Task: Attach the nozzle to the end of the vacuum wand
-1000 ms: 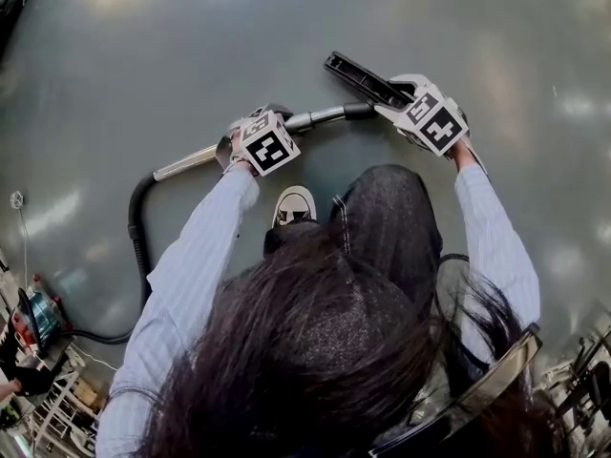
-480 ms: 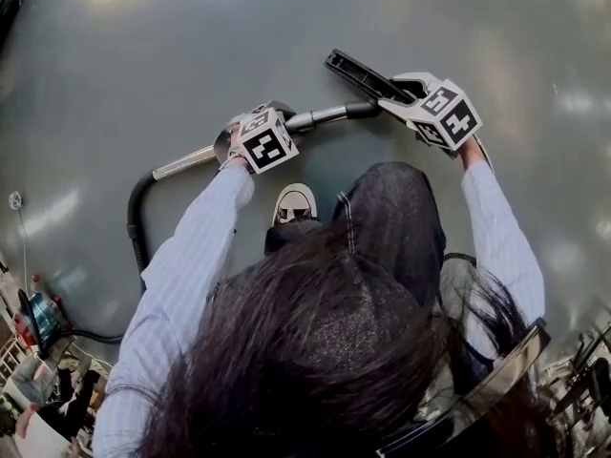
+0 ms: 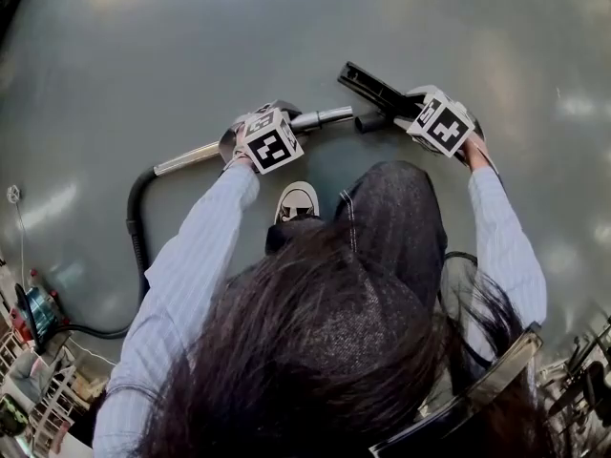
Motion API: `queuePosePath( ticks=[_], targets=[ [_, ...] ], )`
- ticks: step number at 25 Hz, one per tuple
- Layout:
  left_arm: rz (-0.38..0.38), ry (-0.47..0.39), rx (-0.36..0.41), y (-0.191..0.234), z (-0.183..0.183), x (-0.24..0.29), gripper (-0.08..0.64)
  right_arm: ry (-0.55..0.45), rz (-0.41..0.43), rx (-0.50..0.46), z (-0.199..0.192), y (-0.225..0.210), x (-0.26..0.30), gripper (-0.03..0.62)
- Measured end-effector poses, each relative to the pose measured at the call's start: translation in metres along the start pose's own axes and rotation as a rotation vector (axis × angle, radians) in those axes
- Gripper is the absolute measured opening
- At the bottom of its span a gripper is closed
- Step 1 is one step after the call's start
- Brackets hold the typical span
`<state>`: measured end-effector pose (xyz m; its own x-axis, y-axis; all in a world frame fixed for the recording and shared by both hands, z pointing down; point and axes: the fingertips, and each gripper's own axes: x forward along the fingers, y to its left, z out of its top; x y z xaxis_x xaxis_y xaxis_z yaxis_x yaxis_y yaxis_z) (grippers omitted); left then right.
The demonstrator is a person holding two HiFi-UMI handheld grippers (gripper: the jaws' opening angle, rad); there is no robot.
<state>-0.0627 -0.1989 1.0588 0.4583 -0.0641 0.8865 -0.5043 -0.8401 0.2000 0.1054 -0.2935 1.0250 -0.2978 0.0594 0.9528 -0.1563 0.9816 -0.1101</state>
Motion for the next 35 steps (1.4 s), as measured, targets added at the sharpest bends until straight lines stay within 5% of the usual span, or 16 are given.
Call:
queuePosePath(
  ticks=[10, 15, 22, 28, 35],
  targets=[
    [0.008, 0.002, 0.021, -0.001, -0.001, 0.001, 0.195, 0.083, -0.164, -0.012, -0.01, -0.001, 0.009, 0.21],
    [-0.01, 0.036, 0.023, 0.001, -0.001, 0.001, 0.195, -0.073, -0.143, 0.1, 0.003, -0.01, 0.0, 0.21],
    [-0.008, 0.057, 0.027, 0.0, 0.0, -0.003, 0.195, -0.165, -0.096, 0.094, 0.025, -0.011, -0.018, 0.209],
    [-0.023, 0.066, 0.031, 0.0, -0.002, -0.004, 0.193, -0.24, -0.058, 0.199, 0.025, -0.018, -0.026, 0.209],
    [-0.021, 0.083, 0.071, -0.004, -0.012, -0.008, 0.195, -0.222, -0.057, 0.13, 0.037, -0.006, -0.014, 0.209]
  ],
)
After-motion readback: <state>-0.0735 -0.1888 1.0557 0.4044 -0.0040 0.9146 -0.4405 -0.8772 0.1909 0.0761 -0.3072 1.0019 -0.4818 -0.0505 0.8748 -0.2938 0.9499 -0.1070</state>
